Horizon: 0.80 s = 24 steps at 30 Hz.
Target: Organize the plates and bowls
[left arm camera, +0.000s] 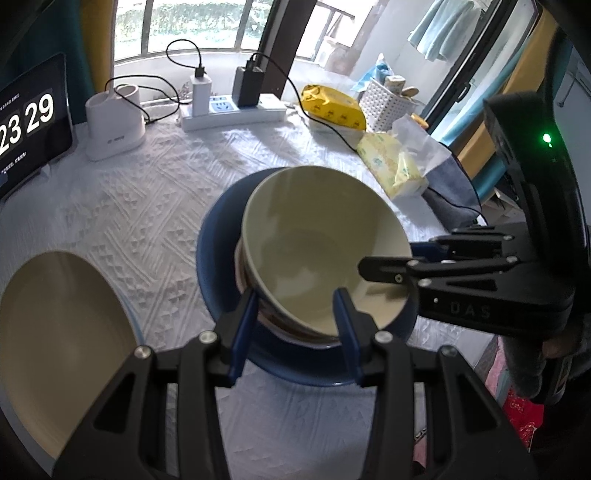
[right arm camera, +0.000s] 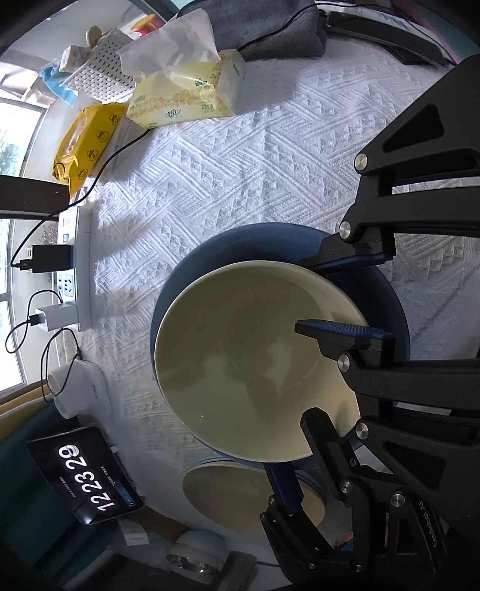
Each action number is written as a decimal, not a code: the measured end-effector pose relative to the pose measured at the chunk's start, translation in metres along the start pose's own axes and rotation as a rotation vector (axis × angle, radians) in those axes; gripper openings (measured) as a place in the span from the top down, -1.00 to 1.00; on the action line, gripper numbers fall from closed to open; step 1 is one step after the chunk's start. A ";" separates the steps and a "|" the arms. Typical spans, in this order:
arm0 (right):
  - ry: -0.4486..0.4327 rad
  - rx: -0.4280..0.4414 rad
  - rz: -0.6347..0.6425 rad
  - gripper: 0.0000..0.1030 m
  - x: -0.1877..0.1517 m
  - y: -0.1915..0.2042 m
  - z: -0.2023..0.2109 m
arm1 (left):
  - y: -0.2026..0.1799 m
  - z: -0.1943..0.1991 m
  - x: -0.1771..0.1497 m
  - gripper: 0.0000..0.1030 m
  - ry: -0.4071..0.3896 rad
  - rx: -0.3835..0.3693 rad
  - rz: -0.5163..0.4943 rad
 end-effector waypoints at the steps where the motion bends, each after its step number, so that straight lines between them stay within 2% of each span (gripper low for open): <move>1: 0.000 0.000 0.001 0.47 0.000 0.000 0.000 | 0.000 0.000 0.000 0.16 0.000 -0.001 0.000; 16: 0.000 0.013 -0.006 0.46 0.002 -0.001 0.004 | 0.003 0.002 0.000 0.13 0.008 -0.017 0.002; 24: -0.024 0.020 -0.013 0.46 0.004 -0.004 0.012 | 0.001 0.015 0.006 0.13 -0.028 -0.036 -0.006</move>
Point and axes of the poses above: each gripper's, at about its wrist camera, not at the fingertips, and z roughly against the way its jaws point, y to its left, x to its top, the point moved 8 cm from there along -z, roughly the way its jaws point, and after that the axes turned 12 degrees about -x, right-handed, at the moved point
